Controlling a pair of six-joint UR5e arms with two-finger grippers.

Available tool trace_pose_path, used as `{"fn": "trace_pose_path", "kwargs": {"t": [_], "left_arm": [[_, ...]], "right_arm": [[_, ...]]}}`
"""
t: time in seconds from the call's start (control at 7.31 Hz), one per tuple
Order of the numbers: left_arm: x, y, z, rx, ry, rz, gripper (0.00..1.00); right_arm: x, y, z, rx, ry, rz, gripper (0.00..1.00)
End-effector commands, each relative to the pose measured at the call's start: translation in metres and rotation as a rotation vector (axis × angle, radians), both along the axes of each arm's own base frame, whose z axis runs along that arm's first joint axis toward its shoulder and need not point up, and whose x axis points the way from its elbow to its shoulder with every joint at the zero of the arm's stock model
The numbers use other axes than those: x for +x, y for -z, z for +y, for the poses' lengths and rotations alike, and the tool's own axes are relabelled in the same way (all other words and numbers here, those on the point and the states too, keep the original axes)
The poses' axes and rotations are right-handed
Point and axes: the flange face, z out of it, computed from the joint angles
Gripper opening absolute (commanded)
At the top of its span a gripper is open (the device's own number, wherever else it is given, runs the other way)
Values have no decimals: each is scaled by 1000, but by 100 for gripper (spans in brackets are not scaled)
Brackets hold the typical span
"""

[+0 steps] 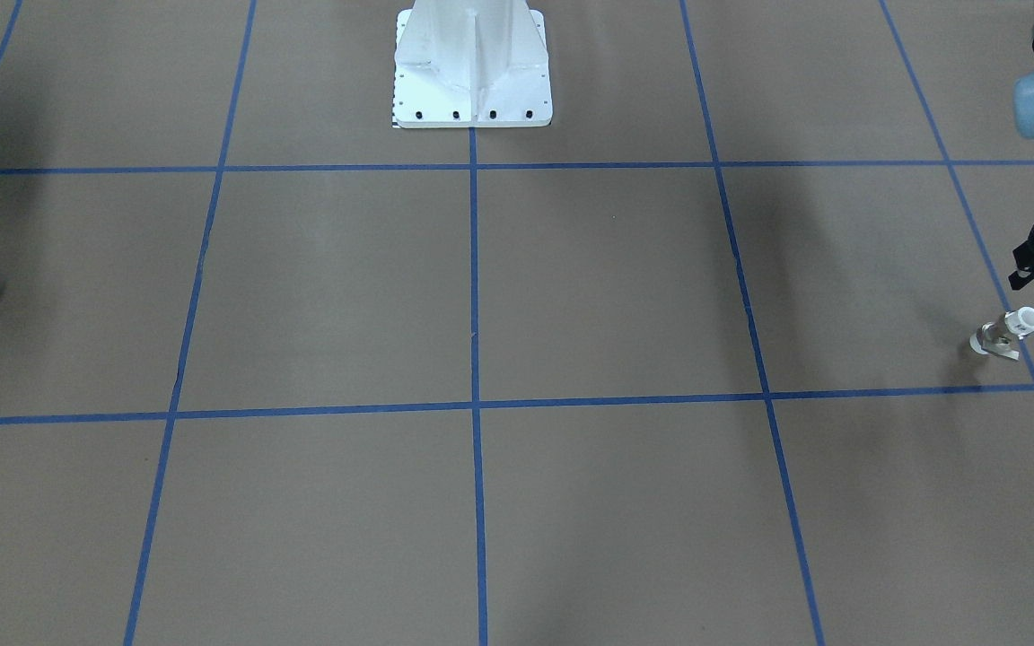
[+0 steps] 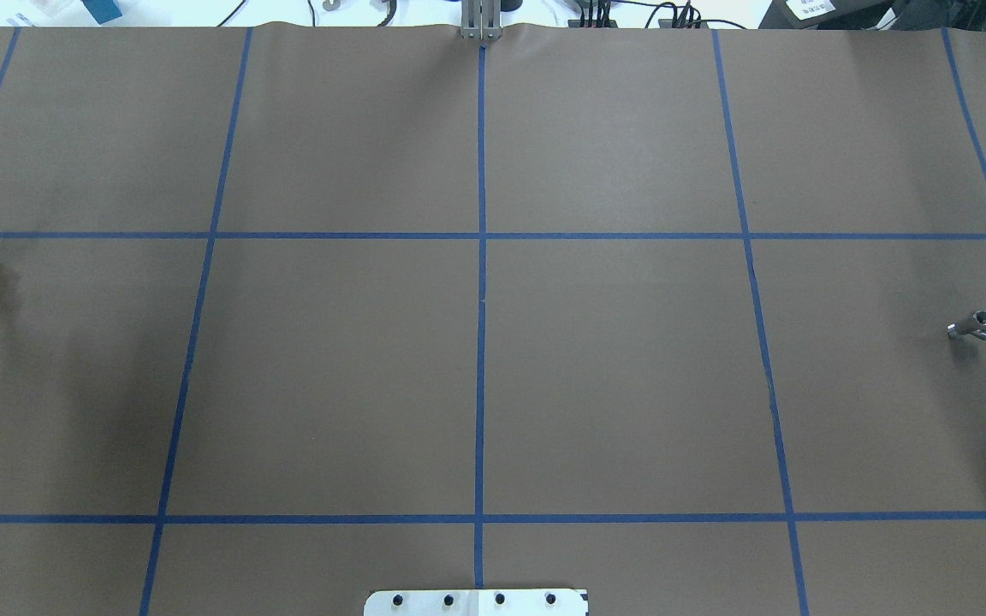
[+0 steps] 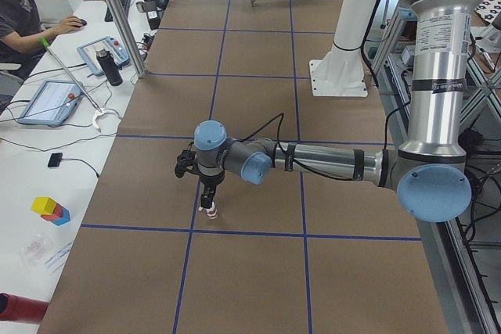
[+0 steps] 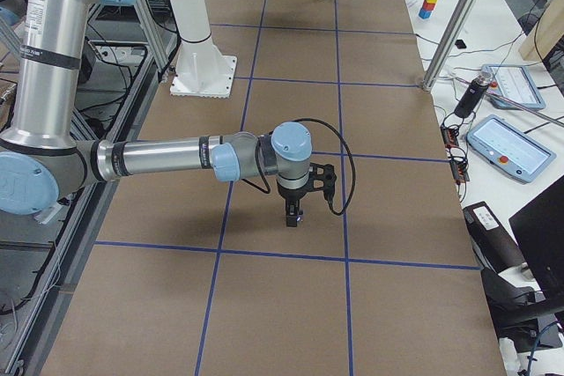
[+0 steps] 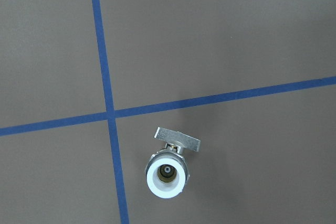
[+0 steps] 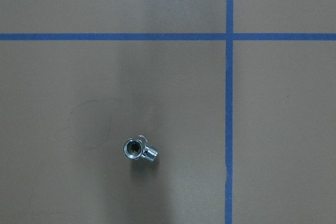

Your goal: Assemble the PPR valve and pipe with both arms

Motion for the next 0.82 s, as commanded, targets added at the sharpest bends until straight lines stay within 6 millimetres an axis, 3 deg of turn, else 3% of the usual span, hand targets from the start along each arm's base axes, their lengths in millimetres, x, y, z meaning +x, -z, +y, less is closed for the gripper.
{"fn": "trace_pose_path", "kwargs": {"t": [0.0,0.27,0.68], "left_arm": [[27,-19,-10,-11,-44,-11,98],[27,-40,-9,-28,-45,-10,96],[28,-42,-9,-37,-45,-8,92]], "right_arm": [[-2,0,0,-3,1,-2,100],[-4,-1,0,-5,7,-1,100],[-5,-1,0,-9,5,-3,100]]}}
